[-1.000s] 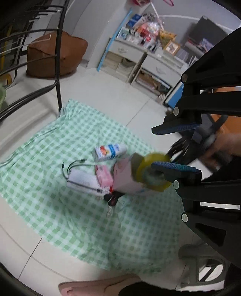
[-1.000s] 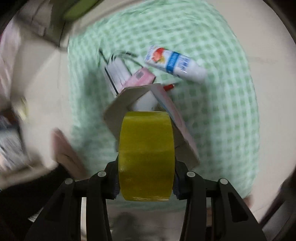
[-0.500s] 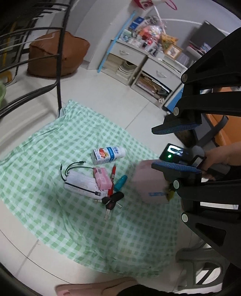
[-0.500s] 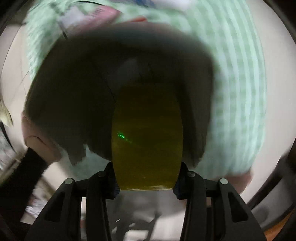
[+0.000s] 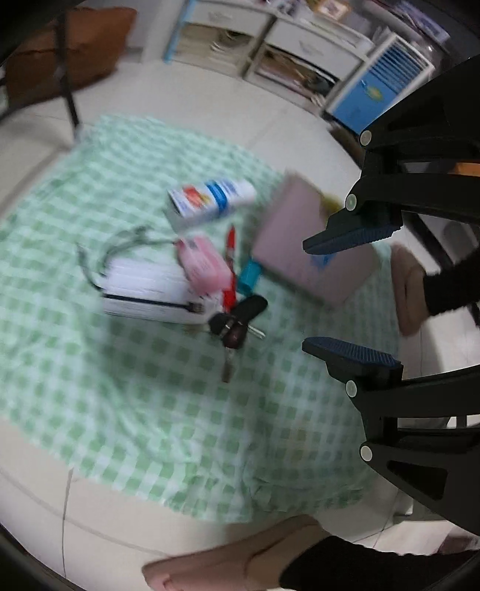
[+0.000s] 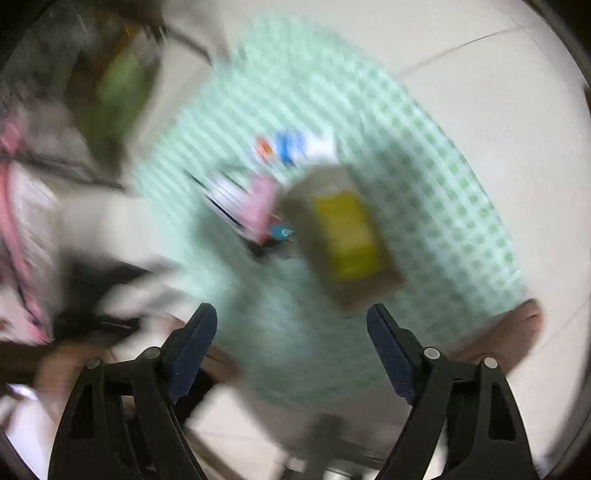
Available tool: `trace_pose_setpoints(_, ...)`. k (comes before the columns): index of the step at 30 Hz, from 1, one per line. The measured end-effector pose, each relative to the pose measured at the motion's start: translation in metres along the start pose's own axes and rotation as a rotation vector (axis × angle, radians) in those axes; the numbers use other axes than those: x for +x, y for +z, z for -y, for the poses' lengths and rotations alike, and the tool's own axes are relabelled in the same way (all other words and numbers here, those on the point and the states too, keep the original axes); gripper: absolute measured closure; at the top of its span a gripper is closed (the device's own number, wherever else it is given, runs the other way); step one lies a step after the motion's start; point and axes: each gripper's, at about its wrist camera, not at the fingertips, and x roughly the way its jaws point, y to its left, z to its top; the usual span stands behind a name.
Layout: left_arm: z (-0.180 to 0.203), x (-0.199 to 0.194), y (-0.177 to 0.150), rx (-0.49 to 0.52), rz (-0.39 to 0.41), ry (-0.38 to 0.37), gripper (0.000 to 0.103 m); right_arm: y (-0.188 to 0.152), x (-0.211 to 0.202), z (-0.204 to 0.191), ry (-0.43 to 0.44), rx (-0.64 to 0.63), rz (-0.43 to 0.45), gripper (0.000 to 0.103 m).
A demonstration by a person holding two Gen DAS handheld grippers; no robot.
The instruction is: Organize rigid objects
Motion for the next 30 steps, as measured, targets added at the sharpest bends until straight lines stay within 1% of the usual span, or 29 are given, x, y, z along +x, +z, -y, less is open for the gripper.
trace_pose_setpoints(1, -0.001, 0.011, 0.002, -0.012, 0.012, -0.005, 0.059, -0.001, -0.011, -0.002, 0.049, 0.032, 0.037, 0.013)
trace_pose_setpoints(2, -0.004, 0.021, 0.006, -0.035, 0.04, -0.035, 0.059, 0.0, -0.02, -0.004, 0.095, 0.066, 0.074, 0.013)
trace_pose_setpoints(4, -0.015, 0.042, 0.014, -0.106, 0.089, -0.124, 0.059, 0.004, -0.03, -0.016, 0.178, 0.124, 0.135, 0.013)
trace_pose_setpoints(6, -0.036, 0.062, 0.017, -0.241, 0.129, -0.236, 0.059, 0.007, -0.031, -0.029, 0.26, 0.176, 0.165, 0.013)
trace_pose_setpoints(7, -0.047, 0.071, 0.016, -0.32, 0.137, -0.261, 0.059, 0.005, -0.035, -0.04, 0.296, 0.184, 0.172, 0.013)
trace_pose_setpoints(8, -0.054, 0.078, 0.014, -0.373, 0.138, -0.262, 0.059, 0.011, -0.038, -0.042, 0.315, 0.178, 0.173, 0.013)
trace_pose_setpoints(10, -0.065, 0.09, 0.011, -0.456, 0.145, -0.245, 0.059, 0.019, -0.046, -0.046, 0.286, 0.157, 0.191, 0.013)
trace_pose_setpoints(12, -0.063, 0.1, 0.01, -0.46, 0.156, -0.202, 0.059, 0.03, -0.047, -0.038, 0.243, 0.133, 0.207, 0.013)
trace_pose_setpoints(13, -0.062, 0.102, 0.01, -0.459, 0.16, -0.191, 0.059, 0.033, -0.053, -0.034, 0.223, 0.123, 0.212, 0.013)
trace_pose_setpoints(14, -0.059, 0.107, 0.009, -0.457, 0.164, -0.201, 0.059, 0.039, -0.048, -0.023, 0.192, 0.118, 0.218, 0.013)
trace_pose_setpoints(15, -0.057, 0.114, 0.008, -0.453, 0.165, -0.229, 0.059, 0.044, -0.049, -0.003, 0.149, 0.129, 0.223, 0.013)
trace_pose_setpoints(17, -0.053, 0.124, 0.009, -0.443, 0.169, -0.246, 0.059, 0.054, -0.043, 0.034, 0.078, 0.187, 0.217, 0.012)
trace_pose_setpoints(18, -0.051, 0.127, 0.01, -0.443, 0.175, -0.244, 0.059, 0.057, -0.04, 0.059, 0.046, 0.251, 0.2, 0.013)
trace_pose_setpoints(19, -0.047, 0.132, 0.011, -0.456, 0.191, -0.254, 0.059, 0.056, -0.035, 0.084, 0.042, 0.345, 0.181, 0.013)
trace_pose_setpoints(21, -0.043, 0.138, 0.012, -0.479, 0.214, -0.279, 0.059, 0.048, -0.028, 0.117, 0.107, 0.501, 0.157, 0.013)
trace_pose_setpoints(23, -0.04, 0.143, 0.015, -0.498, 0.234, -0.284, 0.059, 0.035, -0.019, 0.135, 0.184, 0.618, 0.134, 0.013)
trace_pose_setpoints(24, -0.037, 0.146, 0.016, -0.503, 0.241, -0.28, 0.059, 0.03, -0.017, 0.136, 0.198, 0.634, 0.125, 0.013)
trace_pose_setpoints(26, -0.033, 0.149, 0.023, -0.512, 0.245, -0.272, 0.059, 0.027, -0.013, 0.13, 0.209, 0.628, 0.103, 0.013)
trace_pose_setpoints(28, -0.032, 0.155, 0.027, -0.521, 0.228, -0.276, 0.059, 0.025, -0.008, 0.113, 0.235, 0.59, 0.079, 0.013)
trace_pose_setpoints(30, -0.026, 0.16, 0.03, -0.53, 0.235, -0.287, 0.059, 0.026, -0.009, 0.105, 0.267, 0.554, 0.061, 0.013)
